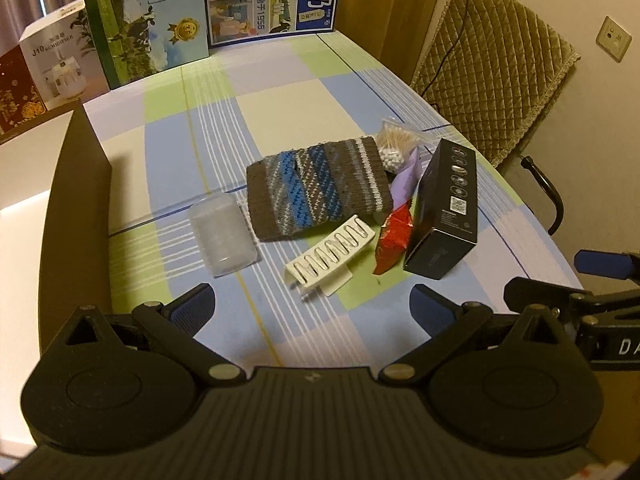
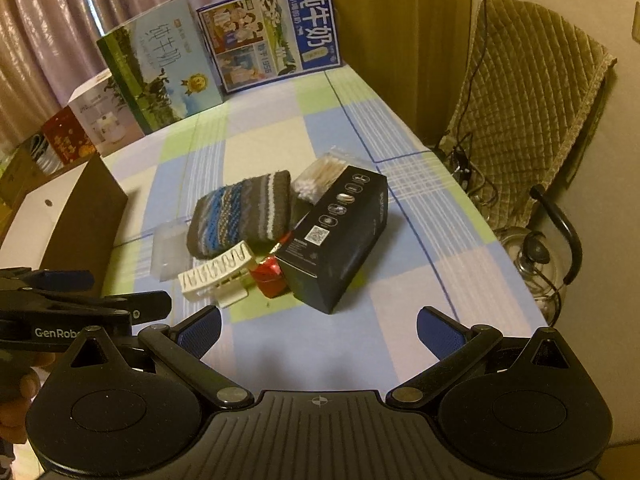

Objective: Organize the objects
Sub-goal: 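Move both tools toward the items beside the knitted pouch, then grasp the white plastic strip with the left tool while the right tool grasps the black box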

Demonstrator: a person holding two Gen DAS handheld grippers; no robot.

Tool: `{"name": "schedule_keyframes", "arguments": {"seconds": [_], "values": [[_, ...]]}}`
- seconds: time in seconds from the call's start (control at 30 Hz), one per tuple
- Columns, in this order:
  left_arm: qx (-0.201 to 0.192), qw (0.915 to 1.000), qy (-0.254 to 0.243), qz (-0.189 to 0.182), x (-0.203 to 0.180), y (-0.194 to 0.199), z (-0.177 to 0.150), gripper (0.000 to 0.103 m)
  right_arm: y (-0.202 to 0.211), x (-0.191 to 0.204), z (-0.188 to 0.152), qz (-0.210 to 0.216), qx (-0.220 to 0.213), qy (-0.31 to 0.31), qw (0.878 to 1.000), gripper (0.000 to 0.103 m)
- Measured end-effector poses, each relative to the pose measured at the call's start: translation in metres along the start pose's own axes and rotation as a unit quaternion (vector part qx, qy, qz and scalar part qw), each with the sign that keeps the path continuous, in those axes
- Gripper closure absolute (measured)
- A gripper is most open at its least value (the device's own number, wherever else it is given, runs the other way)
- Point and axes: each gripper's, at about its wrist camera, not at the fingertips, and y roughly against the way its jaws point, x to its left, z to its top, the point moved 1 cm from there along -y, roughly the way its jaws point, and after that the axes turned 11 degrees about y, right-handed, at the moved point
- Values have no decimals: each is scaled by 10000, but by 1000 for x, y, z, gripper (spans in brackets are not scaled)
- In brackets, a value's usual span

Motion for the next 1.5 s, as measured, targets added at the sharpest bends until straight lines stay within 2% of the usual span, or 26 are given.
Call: {"name": "schedule_keyframes", "arguments": {"seconds": [0.3,0.43,0.57,0.63,0.83,1.0,1.1,1.27,1.37,1.5], "values": [[10,10000,35,72,13,-17,6,1,-29,11,6,-216,-190,-149,9995,3],[24,9999,100,138,19,-25,9,1,-41,13,12,-304,-253,-130,9991,16],[19,9998,133,121,20,-30,11,1,-56,12,15,-297,-222,-141,9992,24],[29,9997,146,209,20,-35,13,1,-64,12,16,-292,-209,-122,9993,31],[120,9989,196,398,24,-51,17,1,-86,9,18,-433,-119,6,9990,37],[143,9994,8,304,16,-57,18,1,-88,2,18,-310,-69,79,9995,52],[177,9996,-119,165,9,-61,18,2,-83,-6,18,-390,19,180,9991,56],[220,9987,-465,-17,-4,-71,17,8,-71,-25,12,-509,155,246,9983,61],[245,9967,-763,-126,-13,-80,16,16,-65,-41,8,-630,206,161,9977,62],[312,9934,-1089,-163,-23,-93,15,34,-59,-57,7,-708,169,118,9973,62]]}}
